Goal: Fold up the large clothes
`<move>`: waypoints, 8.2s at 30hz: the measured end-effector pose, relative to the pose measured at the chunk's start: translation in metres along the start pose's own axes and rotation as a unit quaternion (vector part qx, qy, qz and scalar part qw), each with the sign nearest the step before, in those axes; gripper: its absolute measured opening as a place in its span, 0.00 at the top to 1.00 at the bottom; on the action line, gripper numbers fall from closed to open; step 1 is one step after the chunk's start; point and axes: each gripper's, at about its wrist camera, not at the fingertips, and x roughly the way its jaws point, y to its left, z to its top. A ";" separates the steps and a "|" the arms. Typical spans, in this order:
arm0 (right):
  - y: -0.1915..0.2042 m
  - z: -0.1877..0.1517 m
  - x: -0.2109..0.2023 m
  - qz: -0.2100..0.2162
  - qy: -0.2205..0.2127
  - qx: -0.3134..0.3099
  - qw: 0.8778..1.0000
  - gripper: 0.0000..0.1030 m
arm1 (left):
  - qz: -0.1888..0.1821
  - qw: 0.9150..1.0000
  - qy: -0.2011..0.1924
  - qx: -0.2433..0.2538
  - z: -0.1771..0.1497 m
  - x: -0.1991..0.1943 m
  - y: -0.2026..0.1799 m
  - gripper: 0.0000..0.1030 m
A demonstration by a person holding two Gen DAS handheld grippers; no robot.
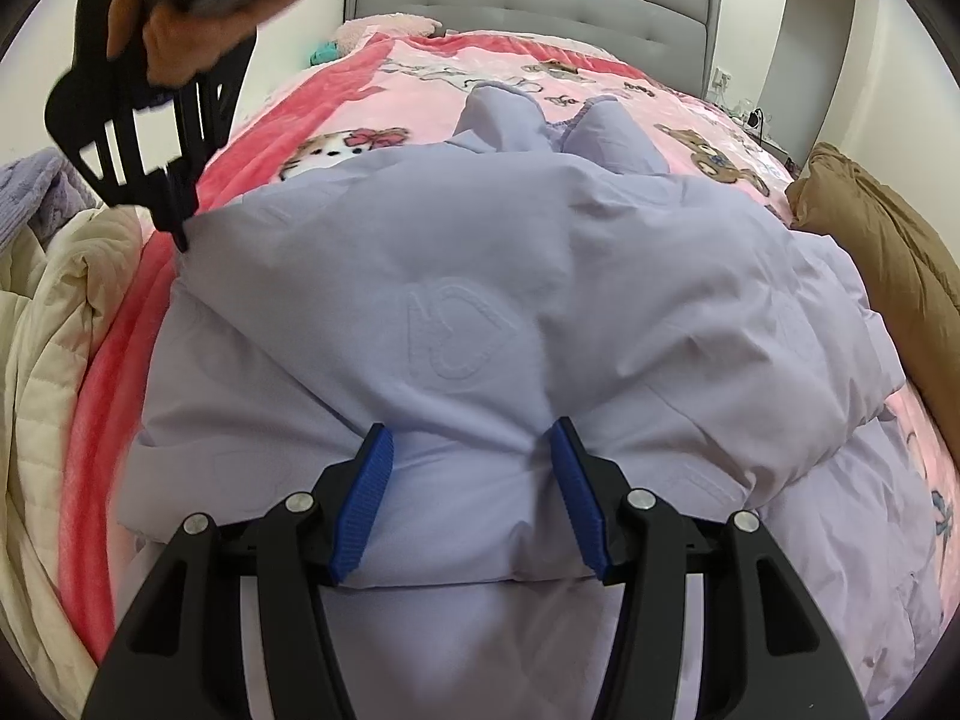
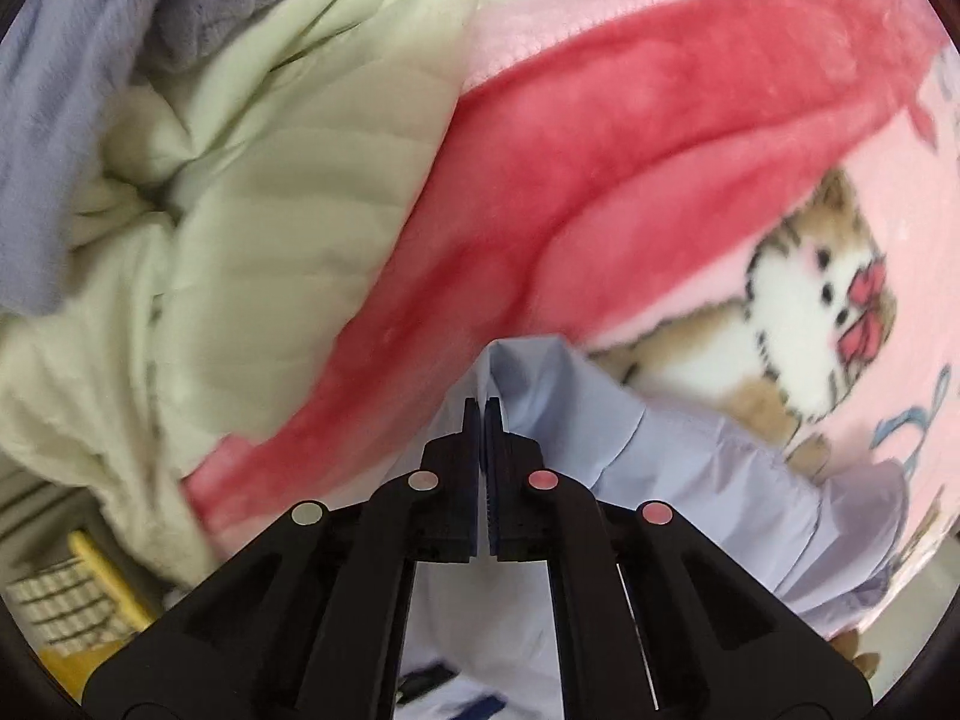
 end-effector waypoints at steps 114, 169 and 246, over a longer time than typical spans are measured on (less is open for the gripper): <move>0.004 -0.630 0.044 -0.167 -0.291 0.396 0.855 0.29 | 0.108 0.986 0.061 0.113 -0.130 -0.133 0.033 0.30; 0.032 -0.726 -0.063 -0.115 -0.298 0.461 0.828 0.90 | 0.106 0.982 0.151 -0.034 -0.124 -0.264 0.063 0.93; -0.290 -0.422 0.025 -0.178 -0.246 0.375 0.876 0.85 | 0.214 0.962 0.010 0.171 0.107 0.050 0.037 0.94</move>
